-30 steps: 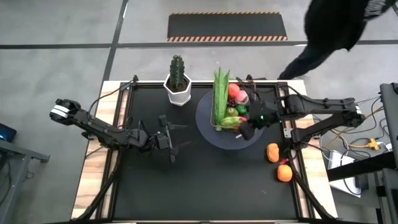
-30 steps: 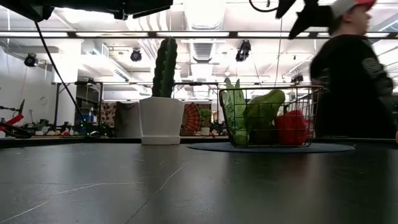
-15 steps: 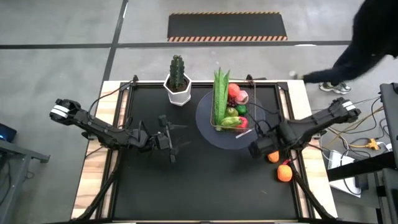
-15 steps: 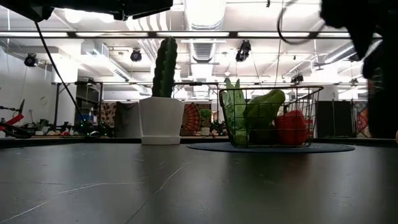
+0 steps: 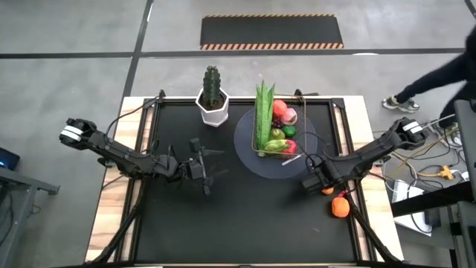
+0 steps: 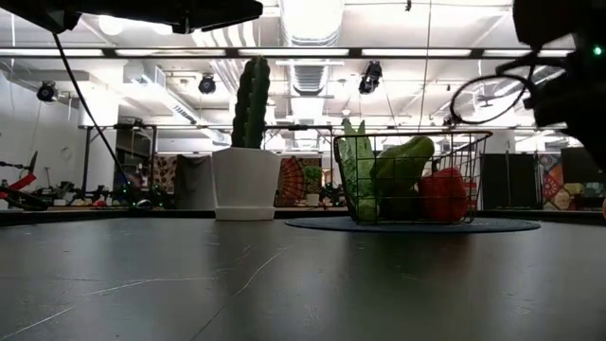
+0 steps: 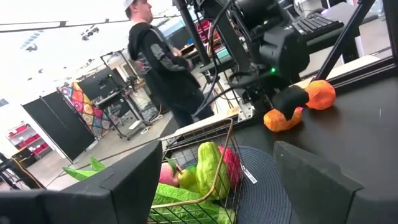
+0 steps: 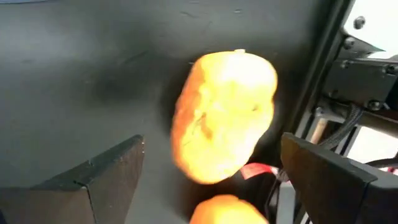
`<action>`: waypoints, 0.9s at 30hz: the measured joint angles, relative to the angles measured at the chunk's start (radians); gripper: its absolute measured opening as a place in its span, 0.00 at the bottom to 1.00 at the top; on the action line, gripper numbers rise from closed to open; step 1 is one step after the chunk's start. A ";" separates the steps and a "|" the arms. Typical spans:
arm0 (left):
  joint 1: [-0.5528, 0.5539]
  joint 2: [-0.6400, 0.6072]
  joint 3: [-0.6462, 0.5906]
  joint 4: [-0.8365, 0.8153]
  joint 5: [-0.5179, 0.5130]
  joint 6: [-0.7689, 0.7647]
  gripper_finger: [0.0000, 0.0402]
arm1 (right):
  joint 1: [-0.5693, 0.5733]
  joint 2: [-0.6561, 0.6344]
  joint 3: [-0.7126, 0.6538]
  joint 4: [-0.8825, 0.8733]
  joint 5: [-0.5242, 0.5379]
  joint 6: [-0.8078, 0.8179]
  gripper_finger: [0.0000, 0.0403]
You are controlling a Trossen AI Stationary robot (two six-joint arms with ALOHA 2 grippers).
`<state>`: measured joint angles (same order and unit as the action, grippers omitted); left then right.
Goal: Build produce basket
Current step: Put the yellow mango into the gold wire basket
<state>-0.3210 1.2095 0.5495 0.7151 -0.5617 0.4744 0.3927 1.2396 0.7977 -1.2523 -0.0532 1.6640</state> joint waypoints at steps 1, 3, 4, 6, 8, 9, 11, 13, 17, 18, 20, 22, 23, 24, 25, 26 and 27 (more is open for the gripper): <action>0.000 0.000 0.000 0.000 0.000 0.000 0.72 | 0.000 0.000 -0.015 0.006 0.000 0.006 0.89; 0.000 0.000 0.000 0.000 0.000 0.000 0.72 | 0.000 0.000 -0.036 0.013 0.000 0.020 0.89; 0.000 0.000 0.000 0.000 0.000 0.000 0.72 | 0.000 0.001 -0.045 0.012 0.000 0.022 0.89; 0.000 0.000 0.000 0.000 0.000 0.000 0.72 | 0.000 0.004 -0.062 0.023 0.000 0.022 0.89; 0.000 0.000 0.000 0.000 0.000 0.000 0.72 | 0.000 0.006 -0.078 0.054 0.000 0.021 0.89; 0.000 0.000 0.000 0.000 0.000 0.000 0.72 | 0.000 0.006 -0.088 0.068 0.000 0.021 0.89; 0.000 0.000 0.000 0.000 0.000 0.000 0.72 | 0.000 0.006 -0.105 0.098 0.000 0.021 0.87; 0.000 0.000 0.000 0.000 0.000 0.000 0.72 | 0.000 0.006 -0.114 0.126 0.000 0.021 0.85; 0.000 0.000 0.000 0.000 0.000 0.000 0.72 | 0.000 0.006 -0.118 0.141 0.000 0.024 0.76; 0.000 0.000 0.000 0.000 0.000 0.000 0.72 | 0.000 0.006 -0.118 0.139 0.000 0.025 0.74; 0.000 0.000 0.000 0.000 0.000 0.000 0.72 | 0.000 0.006 -0.115 0.141 0.000 0.026 0.68; 0.000 0.000 0.000 0.000 0.000 0.000 0.72 | 0.000 0.006 -0.110 0.142 0.000 0.027 0.62; 0.000 0.000 0.000 0.000 0.000 0.000 0.72 | 0.000 0.006 -0.107 0.142 0.000 0.027 0.60; 0.000 0.000 0.000 0.000 0.000 0.000 0.72 | 0.000 0.006 -0.103 0.142 0.000 0.027 0.58; 0.000 0.000 0.000 0.000 0.000 0.000 0.72 | 0.000 0.006 -0.100 0.143 0.000 0.027 0.56; 0.000 0.000 0.000 0.000 0.000 0.000 0.72 | 0.000 0.005 -0.095 0.143 0.000 0.027 0.55; 0.000 0.000 0.000 0.000 0.000 0.000 0.72 | 0.000 0.005 -0.090 0.142 0.000 0.026 0.55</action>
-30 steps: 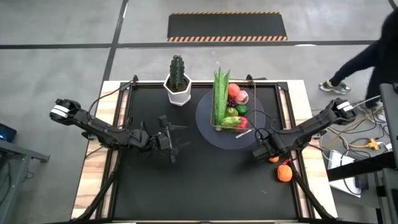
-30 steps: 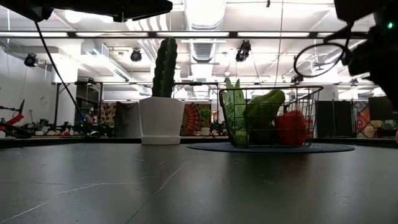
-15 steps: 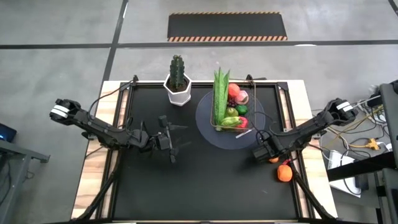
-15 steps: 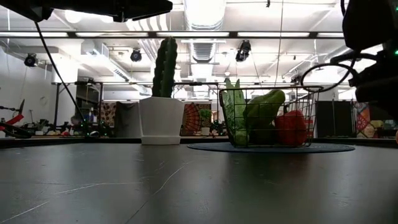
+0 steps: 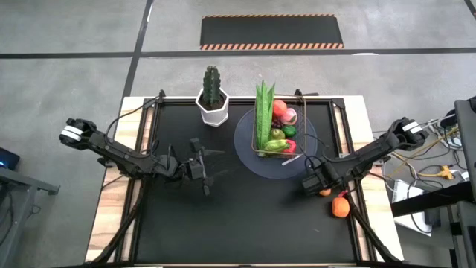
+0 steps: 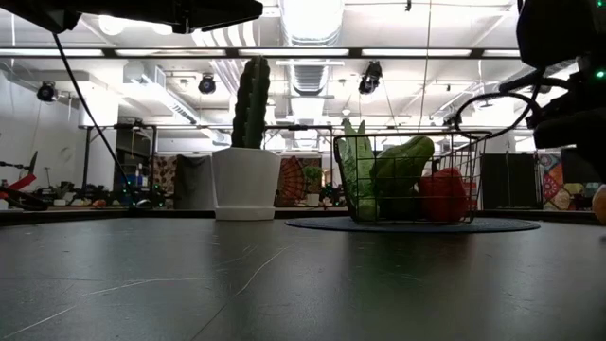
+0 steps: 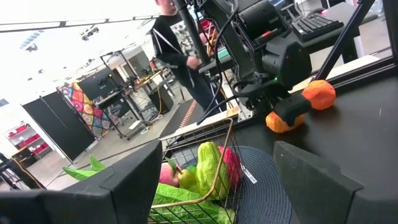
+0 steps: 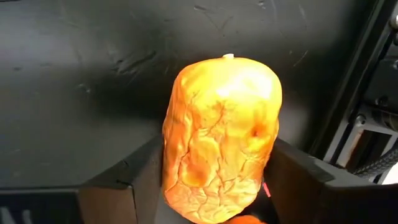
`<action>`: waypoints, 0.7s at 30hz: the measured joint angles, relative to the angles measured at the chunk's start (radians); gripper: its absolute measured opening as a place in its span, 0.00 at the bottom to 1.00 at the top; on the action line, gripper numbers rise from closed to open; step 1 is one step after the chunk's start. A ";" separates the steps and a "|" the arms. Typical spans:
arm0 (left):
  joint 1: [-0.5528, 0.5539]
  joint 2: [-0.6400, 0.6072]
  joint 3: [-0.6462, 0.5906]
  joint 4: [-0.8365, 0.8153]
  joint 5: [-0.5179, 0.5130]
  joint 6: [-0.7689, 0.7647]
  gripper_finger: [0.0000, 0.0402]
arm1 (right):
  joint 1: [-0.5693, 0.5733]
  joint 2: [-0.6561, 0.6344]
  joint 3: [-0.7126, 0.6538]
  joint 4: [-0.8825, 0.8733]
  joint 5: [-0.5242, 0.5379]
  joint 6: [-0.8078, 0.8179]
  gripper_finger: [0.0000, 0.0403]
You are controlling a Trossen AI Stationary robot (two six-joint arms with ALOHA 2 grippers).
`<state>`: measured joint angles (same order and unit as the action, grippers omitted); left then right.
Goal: Build produce basket
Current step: Put the yellow mango into the gold wire basket
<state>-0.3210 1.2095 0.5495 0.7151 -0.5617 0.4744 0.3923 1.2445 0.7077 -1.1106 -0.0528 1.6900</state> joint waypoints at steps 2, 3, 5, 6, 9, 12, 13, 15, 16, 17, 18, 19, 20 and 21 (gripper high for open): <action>0.000 0.000 0.000 0.000 0.000 0.000 0.72 | 0.000 -0.006 0.019 -0.002 -0.001 -0.017 0.55; 0.000 0.000 0.000 0.000 0.000 -0.003 0.72 | 0.000 -0.011 0.032 -0.002 -0.008 -0.041 0.55; 0.000 0.000 0.000 0.000 0.000 -0.005 0.72 | 0.000 -0.022 0.070 -0.001 -0.040 -0.109 0.56; 0.000 0.000 0.000 0.000 0.000 -0.005 0.72 | 0.000 -0.026 0.091 0.003 -0.059 -0.152 0.56; 0.000 0.000 0.000 0.000 0.000 -0.005 0.72 | 0.006 -0.029 0.166 0.063 -0.080 -0.314 0.57; 0.000 0.000 0.000 0.000 0.000 -0.006 0.72 | 0.006 -0.030 0.237 0.183 0.029 -0.491 0.57; 0.000 0.000 0.000 0.000 0.000 -0.006 0.72 | 0.003 -0.030 0.259 0.227 0.105 -0.549 0.57; 0.000 0.000 0.000 0.000 0.000 -0.006 0.72 | -0.005 -0.030 0.301 0.296 0.284 -0.661 0.57; 0.000 0.000 0.000 0.000 0.000 -0.006 0.72 | -0.009 -0.030 0.317 0.320 0.375 -0.709 0.57; 0.000 0.000 0.000 0.000 0.000 -0.006 0.72 | -0.013 -0.030 0.333 0.345 0.464 -0.758 0.57; 0.000 0.000 0.000 0.000 0.000 -0.006 0.72 | -0.014 -0.030 0.344 0.375 0.553 -0.805 0.57; 0.000 0.000 0.000 0.000 0.000 -0.007 0.72 | -0.013 -0.030 0.349 0.408 0.647 -0.854 0.57; 0.000 0.000 0.000 0.000 0.000 -0.007 0.72 | -0.013 -0.030 0.349 0.441 0.741 -0.904 0.57; 0.000 0.000 0.000 0.000 0.000 -0.007 0.72 | -0.013 -0.029 0.342 0.488 0.830 -0.955 0.57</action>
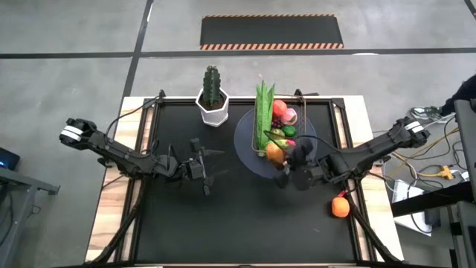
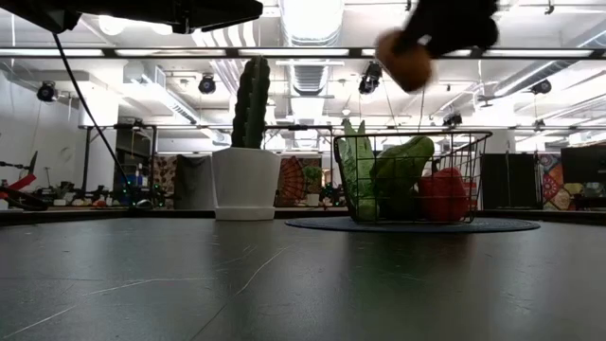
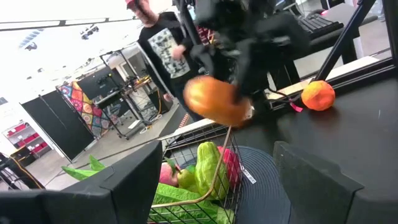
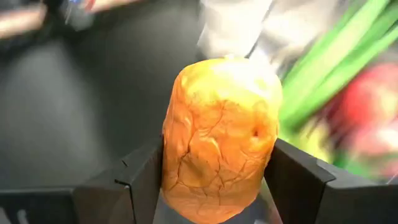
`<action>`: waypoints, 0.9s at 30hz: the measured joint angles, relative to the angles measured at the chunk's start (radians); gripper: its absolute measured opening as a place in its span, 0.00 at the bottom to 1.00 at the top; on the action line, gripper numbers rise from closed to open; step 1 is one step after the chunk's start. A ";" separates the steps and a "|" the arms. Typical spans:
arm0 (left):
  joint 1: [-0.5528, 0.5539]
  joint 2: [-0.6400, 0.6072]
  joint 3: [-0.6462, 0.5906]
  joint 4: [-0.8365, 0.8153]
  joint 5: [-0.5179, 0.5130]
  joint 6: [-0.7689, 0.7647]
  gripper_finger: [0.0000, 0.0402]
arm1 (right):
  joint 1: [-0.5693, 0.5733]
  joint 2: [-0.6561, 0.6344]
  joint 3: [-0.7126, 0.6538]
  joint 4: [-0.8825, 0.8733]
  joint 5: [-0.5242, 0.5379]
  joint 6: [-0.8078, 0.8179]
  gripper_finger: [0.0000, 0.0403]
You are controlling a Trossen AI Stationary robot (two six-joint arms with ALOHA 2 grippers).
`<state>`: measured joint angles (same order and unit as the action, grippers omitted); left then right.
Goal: Build produce basket
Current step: Put the yellow mango into the gold wire basket
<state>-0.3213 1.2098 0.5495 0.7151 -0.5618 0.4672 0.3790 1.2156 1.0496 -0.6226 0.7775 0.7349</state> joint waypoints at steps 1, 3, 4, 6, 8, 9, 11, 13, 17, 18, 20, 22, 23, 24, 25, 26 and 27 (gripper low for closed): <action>0.000 0.000 0.000 0.000 0.000 0.000 0.72 | 0.000 0.001 -0.015 0.060 0.087 -0.053 0.57; 0.000 0.000 0.000 0.000 0.000 -0.001 0.72 | -0.003 0.002 -0.065 0.195 0.241 -0.152 0.57; 0.000 0.000 0.000 -0.001 0.000 -0.001 0.72 | -0.010 0.003 -0.097 0.280 0.309 -0.198 0.57; 0.000 0.000 0.000 -0.005 0.000 -0.010 0.72 | -0.037 0.003 -0.170 0.466 0.413 -0.286 0.57; 0.000 0.000 0.000 -0.018 0.000 -0.013 0.72 | -0.082 0.003 -0.235 0.607 0.429 -0.341 0.57; 0.000 0.000 0.000 -0.023 0.000 -0.013 0.72 | -0.103 0.003 -0.262 0.653 0.419 -0.344 0.57; 0.000 0.000 0.000 -0.022 0.000 -0.013 0.72 | -0.141 0.004 -0.301 0.715 0.398 -0.315 0.57; 0.000 0.000 0.000 -0.021 0.000 -0.013 0.72 | -0.174 0.010 -0.325 0.748 0.394 -0.271 0.57; 0.000 0.000 0.000 -0.019 0.000 -0.012 0.72 | -0.243 0.013 -0.367 0.757 0.397 -0.238 0.57; 0.000 0.000 0.000 -0.020 0.000 -0.012 0.72 | -0.257 0.013 -0.372 0.762 0.397 -0.217 0.57; 0.000 0.000 0.000 -0.020 0.000 -0.012 0.72 | -0.287 0.013 -0.384 0.766 0.397 -0.197 0.57; 0.000 0.000 0.000 -0.020 0.000 -0.012 0.72 | -0.317 0.013 -0.393 0.762 0.393 -0.181 0.57; 0.000 0.000 0.000 -0.020 0.000 -0.012 0.72 | -0.332 0.013 -0.395 0.762 0.386 -0.170 0.57; 0.000 0.000 0.000 -0.020 0.000 -0.012 0.72 | -0.344 0.013 -0.395 0.763 0.375 -0.158 0.57; 0.000 0.000 0.000 -0.020 0.000 -0.012 0.72 | -0.355 0.013 -0.395 0.765 0.362 -0.153 0.57; 0.000 0.000 0.000 -0.020 0.000 -0.012 0.72 | -0.366 0.013 -0.395 0.765 0.347 -0.151 0.57; 0.000 0.000 0.000 -0.020 0.000 -0.012 0.72 | -0.376 0.013 -0.394 0.763 0.335 -0.150 0.57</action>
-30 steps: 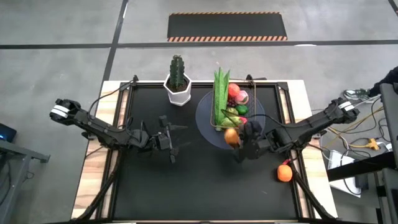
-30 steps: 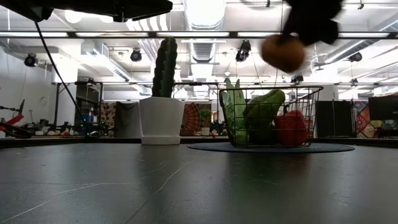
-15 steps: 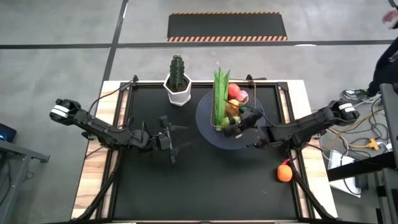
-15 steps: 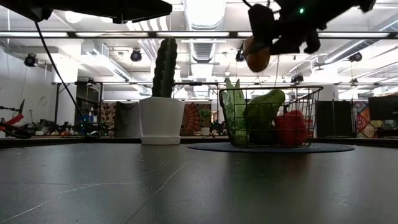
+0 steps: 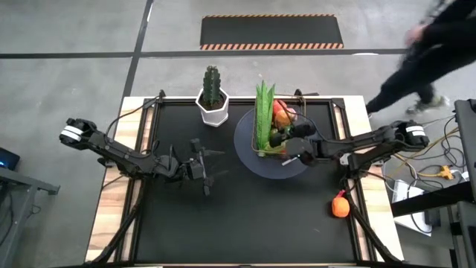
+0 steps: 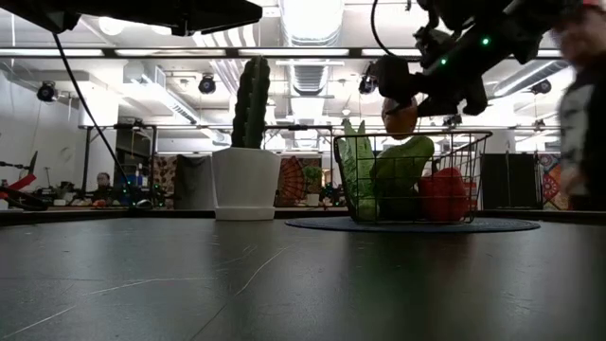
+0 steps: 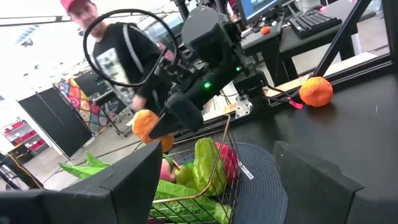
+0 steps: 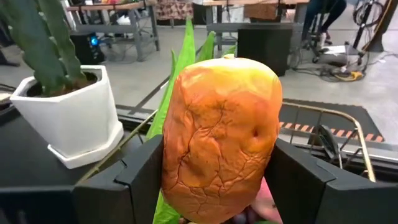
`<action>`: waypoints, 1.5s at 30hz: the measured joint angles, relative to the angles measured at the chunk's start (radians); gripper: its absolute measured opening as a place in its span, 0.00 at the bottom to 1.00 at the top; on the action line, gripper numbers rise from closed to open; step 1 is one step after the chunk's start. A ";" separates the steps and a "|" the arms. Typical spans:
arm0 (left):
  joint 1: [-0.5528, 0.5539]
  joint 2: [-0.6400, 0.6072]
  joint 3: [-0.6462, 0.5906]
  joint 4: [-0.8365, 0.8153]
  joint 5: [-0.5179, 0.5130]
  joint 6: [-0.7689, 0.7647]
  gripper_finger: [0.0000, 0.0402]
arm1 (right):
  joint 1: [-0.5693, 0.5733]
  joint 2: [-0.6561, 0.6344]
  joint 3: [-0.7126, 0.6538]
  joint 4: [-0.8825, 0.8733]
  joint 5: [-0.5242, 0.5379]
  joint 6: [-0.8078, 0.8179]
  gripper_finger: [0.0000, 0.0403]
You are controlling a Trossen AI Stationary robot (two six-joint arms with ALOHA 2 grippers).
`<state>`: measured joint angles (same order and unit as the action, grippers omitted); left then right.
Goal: Build produce basket
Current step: Put the yellow mango into the gold wire basket, then put the orange into the gold wire basket
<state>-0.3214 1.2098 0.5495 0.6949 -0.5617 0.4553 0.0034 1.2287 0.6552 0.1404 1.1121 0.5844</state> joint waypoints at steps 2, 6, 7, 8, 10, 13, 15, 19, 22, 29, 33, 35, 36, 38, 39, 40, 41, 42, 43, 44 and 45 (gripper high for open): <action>0.000 0.000 0.000 0.000 0.000 0.000 0.72 | -0.018 0.006 0.009 0.002 -0.018 0.004 0.57; 0.000 0.000 0.000 -0.002 0.000 0.000 0.72 | -0.046 0.032 0.033 0.009 -0.021 0.007 0.57; 0.000 0.000 0.000 -0.003 0.000 0.000 0.72 | -0.052 0.044 0.038 0.009 -0.021 0.007 0.58; 0.000 0.000 0.000 -0.003 0.000 0.000 0.72 | -0.056 0.056 0.040 0.007 -0.021 0.007 0.59; 0.000 0.000 0.000 -0.003 0.000 0.001 0.72 | -0.068 0.083 0.048 0.007 -0.020 0.013 0.61; 0.000 0.000 0.000 -0.003 0.000 0.001 0.72 | -0.088 0.123 0.061 0.008 -0.019 0.042 0.67; 0.000 0.000 0.000 -0.004 0.000 0.001 0.72 | -0.102 0.154 0.071 0.004 -0.020 0.049 0.71; 0.000 0.000 0.000 -0.005 0.000 0.002 0.72 | -0.112 0.206 0.099 -0.004 -0.034 0.048 0.77; 0.000 0.000 0.000 -0.005 0.000 0.002 0.72 | -0.113 0.224 0.119 -0.006 -0.050 0.045 0.80; 0.000 0.000 0.000 -0.006 0.000 0.001 0.72 | -0.106 0.187 0.145 -0.010 -0.112 -0.029 0.80; 0.000 0.000 0.000 -0.009 0.000 0.001 0.72 | -0.081 0.133 0.159 -0.012 -0.195 -0.099 0.79; 0.000 0.000 0.000 -0.010 0.000 0.001 0.72 | -0.065 0.101 0.169 -0.010 -0.259 -0.135 0.79; 0.000 0.000 0.000 -0.010 0.000 0.001 0.72 | -0.054 0.085 0.170 -0.015 -0.284 -0.140 0.79; 0.000 0.000 0.000 -0.010 0.000 0.000 0.72 | -0.032 0.056 0.175 -0.015 -0.340 -0.153 0.78; 0.000 0.000 0.000 -0.010 0.000 -0.001 0.72 | -0.020 0.044 0.175 -0.015 -0.365 -0.157 0.78; 0.000 0.000 0.000 -0.009 0.000 -0.001 0.72 | -0.007 0.033 0.175 -0.017 -0.387 -0.162 0.78; 0.000 0.000 0.000 -0.009 0.000 -0.001 0.72 | 0.008 0.024 0.175 -0.015 -0.405 -0.169 0.78; 0.000 0.000 0.000 -0.010 0.000 -0.001 0.72 | 0.024 0.017 0.175 -0.016 -0.418 -0.177 0.78; 0.000 0.000 0.000 -0.009 0.000 -0.001 0.72 | 0.041 0.011 0.175 -0.016 -0.429 -0.181 0.78; 0.000 0.000 0.000 -0.010 0.000 -0.001 0.72 | 0.060 0.006 0.175 -0.016 -0.434 -0.184 0.78; 0.000 0.000 0.000 -0.009 0.000 -0.002 0.72 | 0.077 0.003 0.175 -0.016 -0.434 -0.185 0.78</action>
<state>-0.3212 1.2095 0.5495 0.6857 -0.5621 0.4538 0.0808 1.2322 0.8303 0.1245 0.6778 0.3999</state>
